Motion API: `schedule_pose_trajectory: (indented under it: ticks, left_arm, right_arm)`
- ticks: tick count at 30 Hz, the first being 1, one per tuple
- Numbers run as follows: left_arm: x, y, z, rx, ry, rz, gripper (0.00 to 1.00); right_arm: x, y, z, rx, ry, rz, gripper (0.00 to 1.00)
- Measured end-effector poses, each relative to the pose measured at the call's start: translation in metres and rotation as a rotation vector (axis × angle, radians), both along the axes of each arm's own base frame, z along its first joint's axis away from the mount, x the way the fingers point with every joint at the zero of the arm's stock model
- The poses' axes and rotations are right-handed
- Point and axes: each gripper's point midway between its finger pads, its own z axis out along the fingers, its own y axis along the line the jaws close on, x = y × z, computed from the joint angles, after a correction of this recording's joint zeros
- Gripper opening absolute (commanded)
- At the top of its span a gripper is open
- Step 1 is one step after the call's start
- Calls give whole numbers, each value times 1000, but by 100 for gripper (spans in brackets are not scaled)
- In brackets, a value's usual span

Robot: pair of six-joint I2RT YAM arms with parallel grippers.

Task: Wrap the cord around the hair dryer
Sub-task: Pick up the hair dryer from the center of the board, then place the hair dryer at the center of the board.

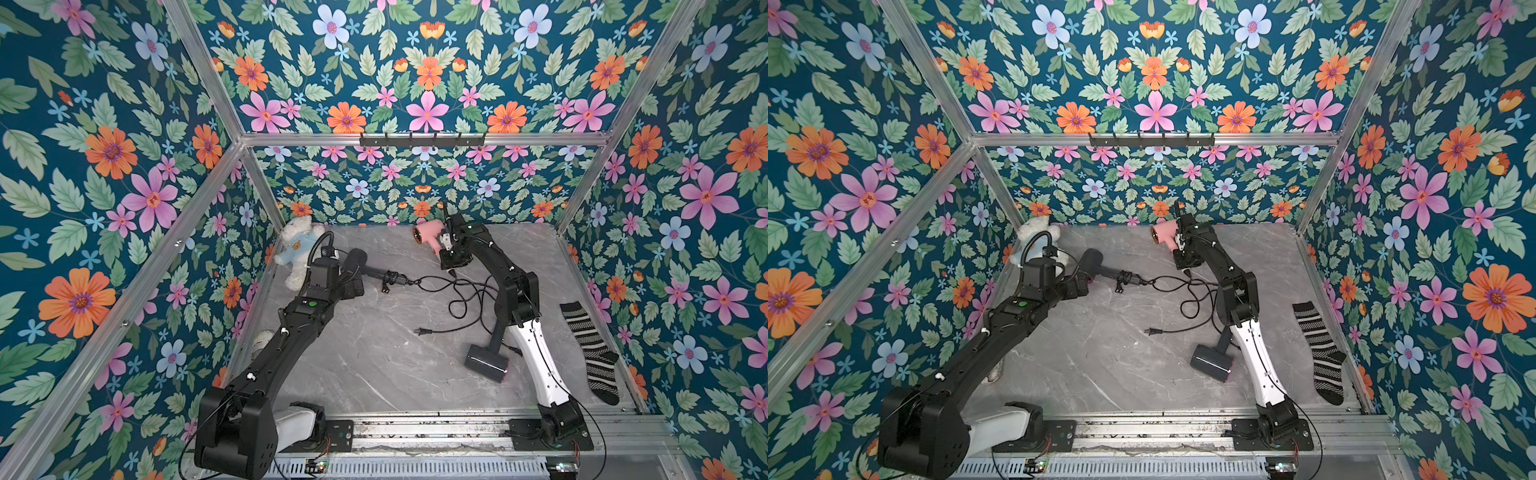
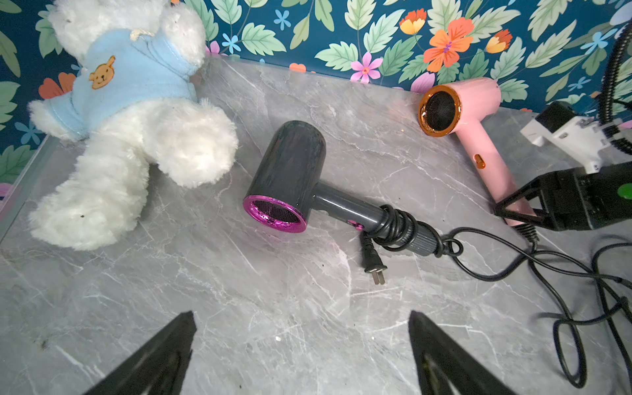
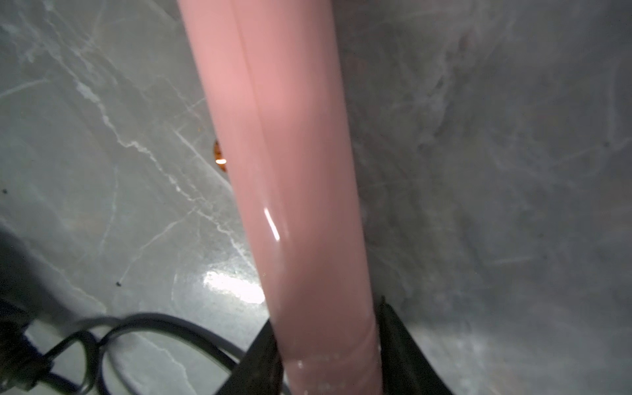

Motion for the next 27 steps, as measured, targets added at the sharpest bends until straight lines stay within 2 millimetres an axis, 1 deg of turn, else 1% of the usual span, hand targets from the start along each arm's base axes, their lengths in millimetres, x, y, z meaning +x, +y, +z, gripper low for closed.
schedule_pose_trajectory:
  ticks: [1,2,4,6,8,10,13,15,17,21,23,25,27]
  left_arm:
    - [-1,0,0,0,1,0,99]
    - [-1,0,0,1,2,1,99]
    - [-1,0,-1,1,6,0,99]
    - [-3,0,-1,2,11,0,99]
    - [-4,0,-1,-1,16,-3,100]
    - [-5,0,2,-4,10,-4,99]
    - [-4,-2,6,-7,1,-8,99]
    - [-4,-2,5,-6,5,-8,99]
    - [-4,-2,2,-5,12,-8,99]
    - [-7,-3,-5,-5,29,-13,99]
    - [-7,-3,-6,-6,31,-13,99]
    - [-7,-3,-6,-6,29,-12,99]
    - [-8,-2,-4,-5,24,-11,99]
  right_arm:
    - [1,1,1,7,-4,-5,32]
    - [2,-1,2,-6,-13,-26,31]
    - [0,-4,4,-1,-14,-17,26]
    - [-3,-10,7,-3,-11,-25,25]
    - [-6,-18,16,10,-7,-42,24]
    - [-6,-30,30,24,-17,-66,25]
    - [0,-46,48,43,-50,-96,28]
    - [6,-56,53,39,-68,-116,29]
    - [8,-61,50,28,-64,-126,30]
    - [5,-73,36,9,-22,-155,30]
    - [5,-83,30,-11,-9,-176,30]
    - [9,-93,27,-16,-10,-207,34]
    - [12,-100,25,-16,-9,-228,42]
